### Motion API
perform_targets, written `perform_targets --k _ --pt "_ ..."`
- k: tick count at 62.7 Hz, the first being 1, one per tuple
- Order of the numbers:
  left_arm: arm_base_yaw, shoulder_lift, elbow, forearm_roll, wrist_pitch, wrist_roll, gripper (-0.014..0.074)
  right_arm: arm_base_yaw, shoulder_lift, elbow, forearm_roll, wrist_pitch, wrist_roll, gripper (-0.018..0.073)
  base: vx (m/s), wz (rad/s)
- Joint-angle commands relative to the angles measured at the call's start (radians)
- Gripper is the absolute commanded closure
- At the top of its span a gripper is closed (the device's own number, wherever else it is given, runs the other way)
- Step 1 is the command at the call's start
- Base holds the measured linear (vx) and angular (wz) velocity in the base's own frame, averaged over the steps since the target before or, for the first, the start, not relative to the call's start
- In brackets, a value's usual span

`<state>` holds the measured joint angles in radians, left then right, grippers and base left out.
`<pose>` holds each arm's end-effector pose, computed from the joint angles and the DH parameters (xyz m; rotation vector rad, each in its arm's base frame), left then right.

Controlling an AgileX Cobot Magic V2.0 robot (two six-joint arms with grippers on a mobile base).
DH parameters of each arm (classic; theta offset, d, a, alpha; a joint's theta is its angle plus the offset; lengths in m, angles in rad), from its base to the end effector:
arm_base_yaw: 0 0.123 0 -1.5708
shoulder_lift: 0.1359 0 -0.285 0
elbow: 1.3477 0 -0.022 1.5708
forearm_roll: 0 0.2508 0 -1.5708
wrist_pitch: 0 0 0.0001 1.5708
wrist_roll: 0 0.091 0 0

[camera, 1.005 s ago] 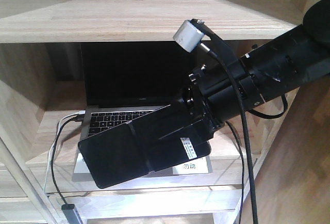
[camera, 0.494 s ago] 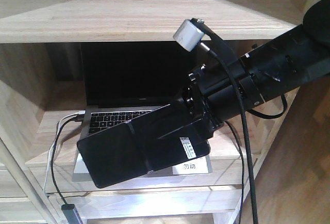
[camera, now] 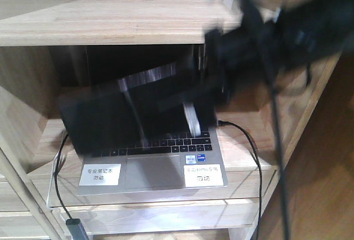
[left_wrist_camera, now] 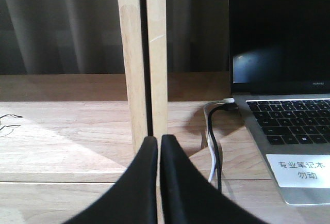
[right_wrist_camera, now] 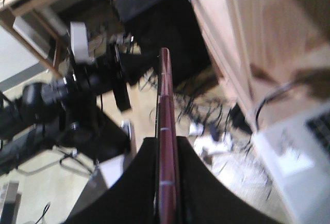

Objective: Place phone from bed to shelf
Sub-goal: 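Lower the phone onto the upper shelf and open the right gripper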

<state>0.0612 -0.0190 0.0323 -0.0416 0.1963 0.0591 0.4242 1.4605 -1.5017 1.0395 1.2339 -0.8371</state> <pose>0.0557 0.0027 0.1855 -0.0302 1.6930 0.0527 0.2325 0.1863 0.4225 -1.2129 1.8943 1.1762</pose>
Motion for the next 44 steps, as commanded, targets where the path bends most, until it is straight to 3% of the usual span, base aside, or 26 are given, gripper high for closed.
perform_targets --k 1,19,36,44 --pt "0.0 -0.008 0.007 -0.009 -0.07 0.0 0.0595 -0.001 -0.024 -0.127 0.098 -0.025 0.028 0.0561 0.0 0.0" --pt "0.0 -0.008 0.007 -0.009 -0.07 0.0 0.0595 -0.001 0.116 -0.47 0.11 -0.095 0.09 0.0561 0.0 0.0" --pt "0.0 -0.008 0.007 -0.009 -0.07 0.0 0.0595 0.0 0.303 -0.708 0.264 -0.244 0.086 0.0561 0.0 0.0" --pt "0.0 -0.008 0.007 -0.009 -0.07 0.0 0.0595 0.011 0.385 -0.774 0.281 -0.327 0.07 0.0561 0.0 0.0"
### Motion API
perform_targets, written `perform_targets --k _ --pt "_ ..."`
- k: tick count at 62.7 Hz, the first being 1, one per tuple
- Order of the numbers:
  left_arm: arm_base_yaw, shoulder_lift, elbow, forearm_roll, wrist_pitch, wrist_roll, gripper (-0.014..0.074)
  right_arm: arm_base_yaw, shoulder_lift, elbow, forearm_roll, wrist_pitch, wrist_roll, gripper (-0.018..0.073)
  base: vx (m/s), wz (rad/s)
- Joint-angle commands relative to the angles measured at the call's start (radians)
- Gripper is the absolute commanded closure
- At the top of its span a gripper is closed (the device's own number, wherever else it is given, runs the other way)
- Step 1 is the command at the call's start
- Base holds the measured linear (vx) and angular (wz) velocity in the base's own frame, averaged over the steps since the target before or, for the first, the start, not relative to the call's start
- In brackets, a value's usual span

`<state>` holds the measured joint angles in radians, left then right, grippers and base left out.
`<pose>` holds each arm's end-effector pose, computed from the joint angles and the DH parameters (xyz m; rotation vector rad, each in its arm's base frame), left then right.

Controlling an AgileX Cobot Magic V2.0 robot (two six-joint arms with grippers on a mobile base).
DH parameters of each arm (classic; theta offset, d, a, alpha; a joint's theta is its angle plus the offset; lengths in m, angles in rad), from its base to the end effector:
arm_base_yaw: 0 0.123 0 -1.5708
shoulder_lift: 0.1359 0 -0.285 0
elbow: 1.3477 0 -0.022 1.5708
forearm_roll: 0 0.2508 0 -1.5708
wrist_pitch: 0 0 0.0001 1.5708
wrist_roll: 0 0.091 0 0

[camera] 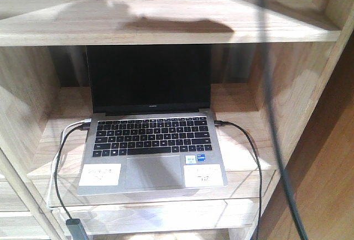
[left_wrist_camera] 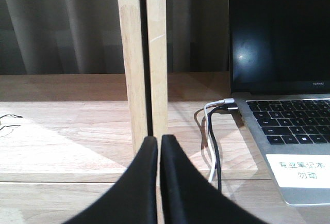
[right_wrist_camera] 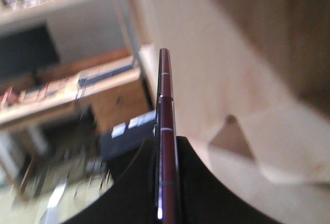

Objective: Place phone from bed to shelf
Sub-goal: 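Lower the phone onto the upper shelf and open the right gripper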

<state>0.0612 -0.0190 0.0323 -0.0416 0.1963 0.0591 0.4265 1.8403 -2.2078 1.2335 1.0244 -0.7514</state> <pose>0.0557 0.0027 0.1855 -0.0302 1.6930 0.0527 0.3172 0.2248 0.5124 -0.9162 1.4880 1.2367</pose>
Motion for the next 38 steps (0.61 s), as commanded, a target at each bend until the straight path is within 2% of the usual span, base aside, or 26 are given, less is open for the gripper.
perform_targets --k 1,16,38 --pt "0.0 -0.008 0.007 -0.009 -0.07 0.0 0.0595 0.009 0.013 -0.073 0.088 -0.126 -0.017 0.0561 0.0 0.0" --pt "0.0 -0.008 0.007 -0.009 -0.07 0.0 0.0595 0.056 0.122 -0.087 0.083 -0.277 -0.079 0.0561 0.0 0.0" --pt "0.0 -0.008 0.007 -0.009 -0.07 0.0 0.0595 0.067 0.228 -0.087 0.08 -0.332 -0.102 0.0561 0.0 0.0"
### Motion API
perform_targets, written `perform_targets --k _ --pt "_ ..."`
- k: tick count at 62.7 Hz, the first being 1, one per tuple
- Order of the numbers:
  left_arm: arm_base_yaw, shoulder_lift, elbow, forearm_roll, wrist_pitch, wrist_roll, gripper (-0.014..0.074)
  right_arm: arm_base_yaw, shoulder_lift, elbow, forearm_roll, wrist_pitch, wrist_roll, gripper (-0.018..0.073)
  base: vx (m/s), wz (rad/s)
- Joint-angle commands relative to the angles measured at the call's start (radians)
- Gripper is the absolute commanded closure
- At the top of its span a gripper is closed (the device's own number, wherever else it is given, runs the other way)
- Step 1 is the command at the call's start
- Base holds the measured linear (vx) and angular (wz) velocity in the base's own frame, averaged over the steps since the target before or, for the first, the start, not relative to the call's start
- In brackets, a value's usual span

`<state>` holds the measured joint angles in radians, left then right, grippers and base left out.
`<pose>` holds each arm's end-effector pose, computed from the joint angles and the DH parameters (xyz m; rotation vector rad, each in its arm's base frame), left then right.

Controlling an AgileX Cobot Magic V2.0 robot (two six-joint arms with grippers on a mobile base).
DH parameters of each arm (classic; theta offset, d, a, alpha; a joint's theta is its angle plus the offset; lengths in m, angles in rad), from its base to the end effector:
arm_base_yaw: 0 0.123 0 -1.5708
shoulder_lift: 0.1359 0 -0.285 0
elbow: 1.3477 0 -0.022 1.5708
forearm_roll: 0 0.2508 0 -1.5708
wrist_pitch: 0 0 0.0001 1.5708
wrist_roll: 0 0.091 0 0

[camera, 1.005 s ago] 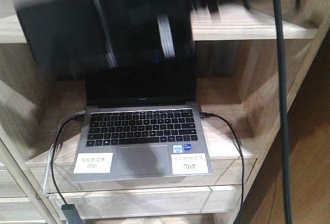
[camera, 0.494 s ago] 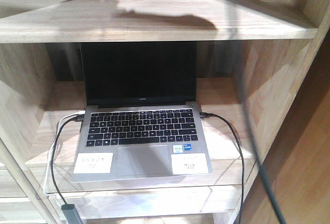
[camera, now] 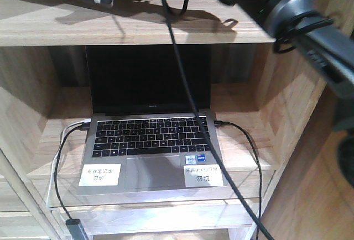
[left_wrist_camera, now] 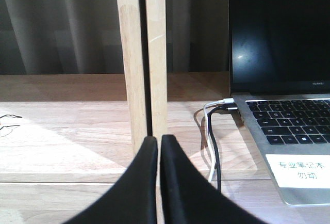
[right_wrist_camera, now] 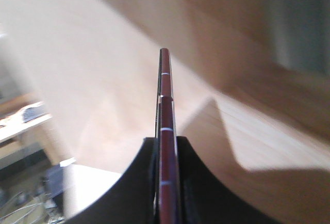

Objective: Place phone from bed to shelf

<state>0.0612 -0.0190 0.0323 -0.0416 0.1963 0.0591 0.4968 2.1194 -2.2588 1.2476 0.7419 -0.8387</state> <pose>0.0557 0.0027 0.1855 -0.0302 1.6930 0.0527 0.4024 0.2845 0.4176 -0.7218 1.5927 1.1624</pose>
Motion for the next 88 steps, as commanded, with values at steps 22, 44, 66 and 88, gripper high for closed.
perform_targets --k 22,44,66,88 --pt "0.0 -0.008 0.007 -0.009 -0.07 0.0 0.0595 -0.003 -0.036 -0.035 0.039 -0.077 -0.015 0.0553 0.0 0.0" --pt "0.0 -0.008 0.007 -0.009 -0.07 0.0 0.0595 -0.004 -0.036 -0.035 0.035 -0.093 -0.015 0.0388 0.0 0.0" --pt "0.0 -0.008 0.007 -0.009 -0.07 0.0 0.0595 -0.004 -0.036 -0.035 0.013 -0.139 -0.015 -0.0059 0.0 0.0" --pt "0.0 -0.008 0.007 -0.009 -0.07 0.0 0.0595 -0.004 -0.054 -0.035 -0.026 -0.134 -0.011 -0.0109 0.0 0.0"
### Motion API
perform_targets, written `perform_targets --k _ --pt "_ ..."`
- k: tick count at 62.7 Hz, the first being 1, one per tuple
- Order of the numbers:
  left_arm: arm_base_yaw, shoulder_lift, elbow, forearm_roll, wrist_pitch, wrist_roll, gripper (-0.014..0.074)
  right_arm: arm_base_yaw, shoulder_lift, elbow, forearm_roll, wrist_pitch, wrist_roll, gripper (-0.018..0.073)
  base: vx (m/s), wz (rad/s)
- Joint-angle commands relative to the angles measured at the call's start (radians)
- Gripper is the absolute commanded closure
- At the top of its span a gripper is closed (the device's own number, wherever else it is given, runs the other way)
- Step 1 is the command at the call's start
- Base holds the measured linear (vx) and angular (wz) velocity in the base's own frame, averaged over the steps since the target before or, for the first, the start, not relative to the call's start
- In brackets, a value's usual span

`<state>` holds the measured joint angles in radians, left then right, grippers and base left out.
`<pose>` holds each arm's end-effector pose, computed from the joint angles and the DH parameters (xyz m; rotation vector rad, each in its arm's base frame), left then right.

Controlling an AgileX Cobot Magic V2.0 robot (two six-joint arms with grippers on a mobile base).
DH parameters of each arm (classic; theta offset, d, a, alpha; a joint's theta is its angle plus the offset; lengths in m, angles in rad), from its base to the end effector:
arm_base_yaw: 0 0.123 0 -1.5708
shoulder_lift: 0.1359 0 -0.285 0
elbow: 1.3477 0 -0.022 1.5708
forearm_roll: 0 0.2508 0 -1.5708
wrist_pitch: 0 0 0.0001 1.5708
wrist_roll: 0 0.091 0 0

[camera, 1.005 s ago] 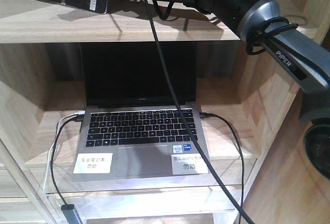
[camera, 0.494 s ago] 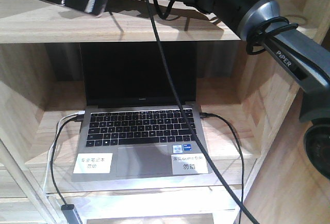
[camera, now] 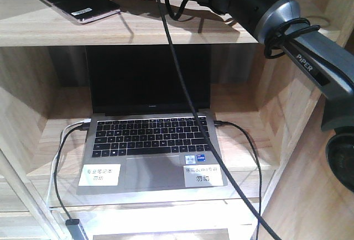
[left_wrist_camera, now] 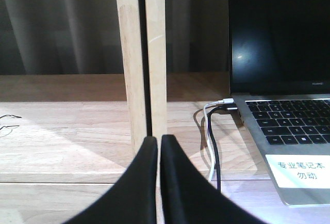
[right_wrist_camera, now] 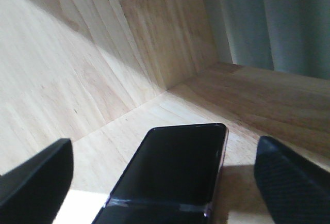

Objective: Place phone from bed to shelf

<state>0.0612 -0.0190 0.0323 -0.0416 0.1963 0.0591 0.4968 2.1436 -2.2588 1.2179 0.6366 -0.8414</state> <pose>0.0557 0.0027 0.1855 -0.0302 1.6930 0.0527 0.4172 0.2840 0.4077 -0.6414 1.6000 1.0772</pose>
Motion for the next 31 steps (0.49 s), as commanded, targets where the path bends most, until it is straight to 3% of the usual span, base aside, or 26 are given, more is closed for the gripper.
perform_targets --k 1,17,27,31 --pt "0.0 -0.008 0.007 -0.009 -0.07 0.0 0.0595 -0.004 -0.082 -0.035 -0.004 -0.028 -0.008 -0.0104 0.0 0.0" --pt "0.0 -0.008 0.007 -0.009 -0.07 0.0 0.0595 -0.006 -0.167 -0.035 -0.176 0.027 0.094 0.0019 0.0 0.0" --pt "0.0 -0.008 0.007 -0.009 -0.07 0.0 0.0595 -0.006 -0.233 -0.035 -0.338 0.064 0.23 0.0188 0.0 0.0" --pt "0.0 -0.008 0.007 -0.009 -0.07 0.0 0.0595 -0.006 -0.261 -0.035 -0.408 0.08 0.291 0.0297 0.0 0.0"
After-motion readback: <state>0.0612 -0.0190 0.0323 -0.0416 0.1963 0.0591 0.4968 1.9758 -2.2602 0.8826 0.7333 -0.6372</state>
